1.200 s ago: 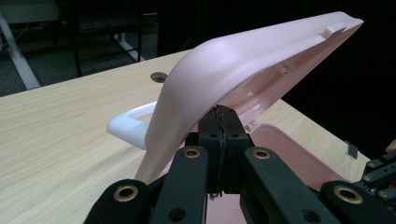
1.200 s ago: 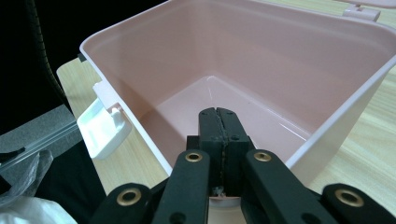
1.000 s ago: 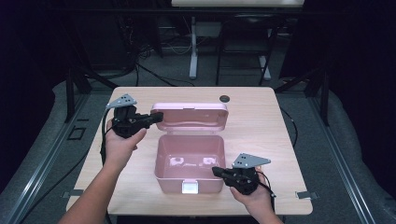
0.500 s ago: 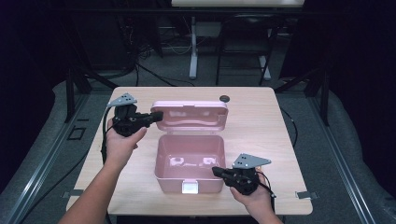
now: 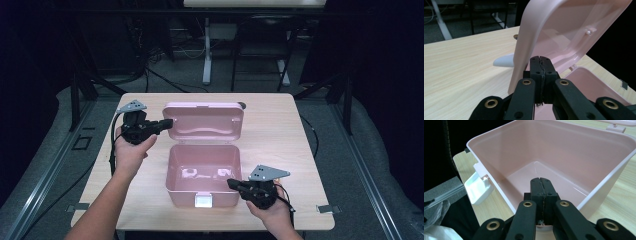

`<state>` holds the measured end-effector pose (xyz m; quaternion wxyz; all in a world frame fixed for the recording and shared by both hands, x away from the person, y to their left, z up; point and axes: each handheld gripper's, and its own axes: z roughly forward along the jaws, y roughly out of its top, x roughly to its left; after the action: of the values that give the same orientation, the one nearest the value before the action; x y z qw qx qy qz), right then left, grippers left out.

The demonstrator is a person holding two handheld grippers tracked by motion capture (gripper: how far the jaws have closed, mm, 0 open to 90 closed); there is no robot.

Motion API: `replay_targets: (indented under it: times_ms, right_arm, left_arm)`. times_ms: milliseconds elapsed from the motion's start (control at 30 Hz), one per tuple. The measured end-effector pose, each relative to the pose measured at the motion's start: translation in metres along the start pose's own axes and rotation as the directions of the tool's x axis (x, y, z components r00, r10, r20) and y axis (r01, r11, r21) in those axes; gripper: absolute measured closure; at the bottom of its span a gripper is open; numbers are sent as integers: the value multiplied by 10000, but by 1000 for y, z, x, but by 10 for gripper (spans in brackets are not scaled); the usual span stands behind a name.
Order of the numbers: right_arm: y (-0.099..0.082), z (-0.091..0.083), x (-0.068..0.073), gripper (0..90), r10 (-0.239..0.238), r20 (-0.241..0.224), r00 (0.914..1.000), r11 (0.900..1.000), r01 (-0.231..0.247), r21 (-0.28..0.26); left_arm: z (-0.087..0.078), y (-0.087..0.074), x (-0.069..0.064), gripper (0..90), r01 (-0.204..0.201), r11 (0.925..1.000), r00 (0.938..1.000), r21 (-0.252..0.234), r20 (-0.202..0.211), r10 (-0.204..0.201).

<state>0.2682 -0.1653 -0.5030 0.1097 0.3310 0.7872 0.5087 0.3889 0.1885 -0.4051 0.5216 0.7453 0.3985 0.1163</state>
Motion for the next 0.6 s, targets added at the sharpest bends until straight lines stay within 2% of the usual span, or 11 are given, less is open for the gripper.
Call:
replay_targets:
  times_ms: [133, 333, 600]
  right_arm:
    - [0, 0, 0, 900, 13, -1, 10000, 10000, -13, -7]
    - [0, 0, 0, 900, 82, -59, 9999, 10000, -83, -42]
    - [-1, 0, 0, 900, 25, -55, 10000, 10000, -25, -89]
  left_arm:
    - [3, -4, 7, 898, 150, 9999, 9998, 82, -142, -149]
    - [7, -8, 13, 898, 471, 9988, 9988, 144, -131, -469]
    - [9, -14, 17, 896, 534, 9982, 9984, 271, -184, -529]
